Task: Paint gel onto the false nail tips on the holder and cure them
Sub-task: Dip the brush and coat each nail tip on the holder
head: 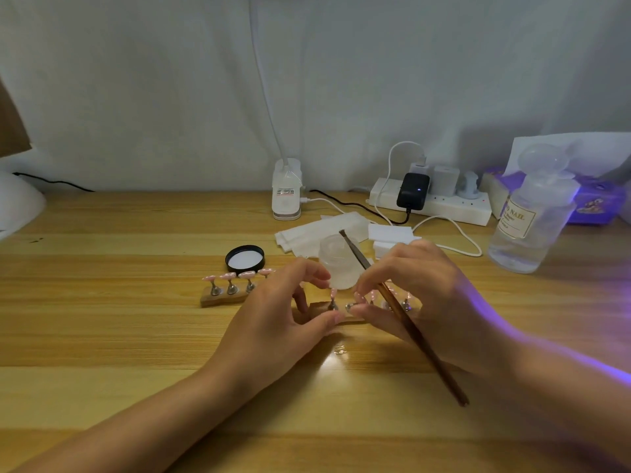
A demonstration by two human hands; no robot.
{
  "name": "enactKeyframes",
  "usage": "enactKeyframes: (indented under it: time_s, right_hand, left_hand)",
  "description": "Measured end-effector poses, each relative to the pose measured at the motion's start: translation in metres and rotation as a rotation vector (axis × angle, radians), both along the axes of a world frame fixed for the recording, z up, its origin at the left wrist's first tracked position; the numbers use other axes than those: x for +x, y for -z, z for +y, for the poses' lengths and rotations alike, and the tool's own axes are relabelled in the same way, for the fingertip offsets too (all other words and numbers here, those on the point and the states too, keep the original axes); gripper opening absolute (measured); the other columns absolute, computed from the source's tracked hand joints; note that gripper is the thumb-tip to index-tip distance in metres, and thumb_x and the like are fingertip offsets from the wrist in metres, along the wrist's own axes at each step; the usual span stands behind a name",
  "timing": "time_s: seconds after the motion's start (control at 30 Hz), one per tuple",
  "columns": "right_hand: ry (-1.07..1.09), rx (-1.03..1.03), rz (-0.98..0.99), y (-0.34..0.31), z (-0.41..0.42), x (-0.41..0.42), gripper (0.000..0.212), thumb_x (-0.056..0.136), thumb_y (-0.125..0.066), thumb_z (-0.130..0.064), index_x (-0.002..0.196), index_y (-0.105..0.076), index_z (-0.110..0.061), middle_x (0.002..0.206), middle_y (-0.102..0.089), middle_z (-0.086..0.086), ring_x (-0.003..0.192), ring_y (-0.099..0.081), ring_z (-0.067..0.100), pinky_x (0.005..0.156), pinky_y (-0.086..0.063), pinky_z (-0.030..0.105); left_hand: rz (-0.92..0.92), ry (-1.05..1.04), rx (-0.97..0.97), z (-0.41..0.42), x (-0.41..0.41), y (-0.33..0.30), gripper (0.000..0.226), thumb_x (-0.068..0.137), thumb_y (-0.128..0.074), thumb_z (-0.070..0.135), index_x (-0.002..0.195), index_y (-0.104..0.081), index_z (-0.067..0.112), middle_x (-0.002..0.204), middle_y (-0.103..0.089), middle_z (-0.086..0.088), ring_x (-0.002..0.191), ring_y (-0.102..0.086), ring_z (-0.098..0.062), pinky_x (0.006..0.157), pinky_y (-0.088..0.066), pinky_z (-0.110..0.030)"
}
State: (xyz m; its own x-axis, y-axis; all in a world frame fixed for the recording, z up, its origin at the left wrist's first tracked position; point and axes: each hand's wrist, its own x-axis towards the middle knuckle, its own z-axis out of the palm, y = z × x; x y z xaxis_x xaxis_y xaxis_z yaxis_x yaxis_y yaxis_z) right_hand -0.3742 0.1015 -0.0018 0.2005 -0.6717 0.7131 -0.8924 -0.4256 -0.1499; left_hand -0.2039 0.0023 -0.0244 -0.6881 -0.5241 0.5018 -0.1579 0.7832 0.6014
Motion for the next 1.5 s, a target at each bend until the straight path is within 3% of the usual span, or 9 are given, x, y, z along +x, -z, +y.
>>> enactKeyframes:
  time_s: [0.1,0.23,0.53,0.7,0.83,0.93,1.03,1.23,1.5]
  right_hand:
    - [0.023,-0.033,-0.097,-0.001,-0.001,0.007,0.024,0.077,-0.067,-0.033,0.084,-0.065,-0.01,0.079,-0.066,-0.003,0.077,-0.055,0.005,0.073,-0.042,0.027]
    - [0.009,-0.052,-0.177,-0.003,-0.003,0.015,0.025,0.077,-0.065,-0.033,0.085,-0.063,-0.01,0.078,-0.065,-0.004,0.077,-0.056,0.003,0.073,-0.045,0.026]
    - [0.034,-0.011,-0.2,-0.014,-0.011,0.018,0.028,0.082,-0.057,-0.039,0.09,-0.064,-0.012,0.082,-0.063,-0.009,0.079,-0.058,0.003,0.074,-0.046,0.022]
    - [0.05,0.13,-0.658,-0.047,-0.027,0.003,0.041,0.086,-0.042,-0.045,0.079,-0.07,-0.017,0.06,-0.063,-0.006,0.056,-0.058,0.003,0.057,-0.04,0.011]
    - [0.265,0.325,-0.587,-0.054,-0.049,-0.014,0.037,0.091,-0.048,-0.041,0.07,-0.071,-0.02,0.056,-0.059,-0.007,0.052,-0.052,-0.004,0.059,-0.04,0.018]
    - [0.284,0.411,-0.531,-0.052,-0.063,-0.016,0.029,0.087,-0.057,-0.038,0.068,-0.062,-0.017,0.049,-0.058,-0.008,0.046,-0.053,-0.006,0.051,-0.04,0.012]
    - [0.276,0.488,-0.457,-0.049,-0.074,-0.014,0.032,0.081,-0.065,-0.038,0.061,-0.051,-0.017,0.041,-0.056,-0.012,0.044,-0.054,-0.006,0.044,-0.038,0.004]
    - [0.275,0.653,-0.364,-0.047,-0.082,-0.01,0.032,0.077,-0.067,-0.04,0.064,-0.051,-0.016,0.054,-0.053,-0.004,0.05,-0.049,0.003,0.053,-0.042,0.019]
    - [0.22,0.628,-0.454,-0.047,-0.086,-0.014,0.03,0.079,-0.069,-0.032,0.062,-0.05,-0.015,0.05,-0.051,-0.006,0.039,-0.048,-0.006,0.04,-0.037,0.005]
  left_hand:
    - [0.063,0.039,-0.159,0.001,0.001,-0.003,0.034,0.073,-0.068,0.044,0.101,-0.054,0.031,0.093,-0.057,0.018,0.074,-0.048,-0.002,0.061,-0.037,-0.009]
    - [0.136,0.132,-0.237,0.002,-0.001,-0.005,0.029,0.077,-0.064,0.037,0.095,-0.067,0.014,0.09,-0.063,0.006,0.079,-0.056,-0.009,0.063,-0.048,-0.03]
    - [0.29,0.144,-0.074,0.001,0.0,-0.006,0.015,0.08,-0.063,0.024,0.094,-0.066,0.023,0.084,-0.069,0.009,0.077,-0.063,-0.008,0.066,-0.051,-0.024]
    - [0.324,0.046,0.128,-0.003,0.002,-0.004,0.016,0.077,-0.068,0.023,0.091,-0.068,0.029,0.089,-0.07,0.013,0.078,-0.064,-0.005,0.066,-0.052,-0.025]
    - [0.338,0.04,0.223,-0.003,0.001,-0.005,0.017,0.074,-0.065,0.026,0.09,-0.068,0.03,0.083,-0.071,0.013,0.07,-0.063,-0.001,0.064,-0.053,-0.023]
    - [0.341,0.04,0.235,-0.002,0.0,-0.006,0.017,0.073,-0.064,0.023,0.089,-0.068,0.03,0.076,-0.069,0.018,0.058,-0.055,0.009,0.059,-0.044,-0.009]
    - [0.34,0.034,0.244,-0.002,0.0,-0.007,0.018,0.072,-0.065,0.023,0.089,-0.067,0.031,0.078,-0.07,0.015,0.058,-0.056,0.009,0.059,-0.046,-0.009]
    - [0.341,0.033,0.272,-0.002,0.0,-0.008,0.017,0.073,-0.064,0.023,0.088,-0.067,0.031,0.087,-0.07,0.012,0.063,-0.06,0.006,0.062,-0.049,-0.012]
    - [0.336,0.026,0.269,-0.002,0.0,-0.007,0.018,0.072,-0.065,0.022,0.087,-0.067,0.032,0.089,-0.07,0.017,0.069,-0.063,0.004,0.064,-0.05,-0.012]
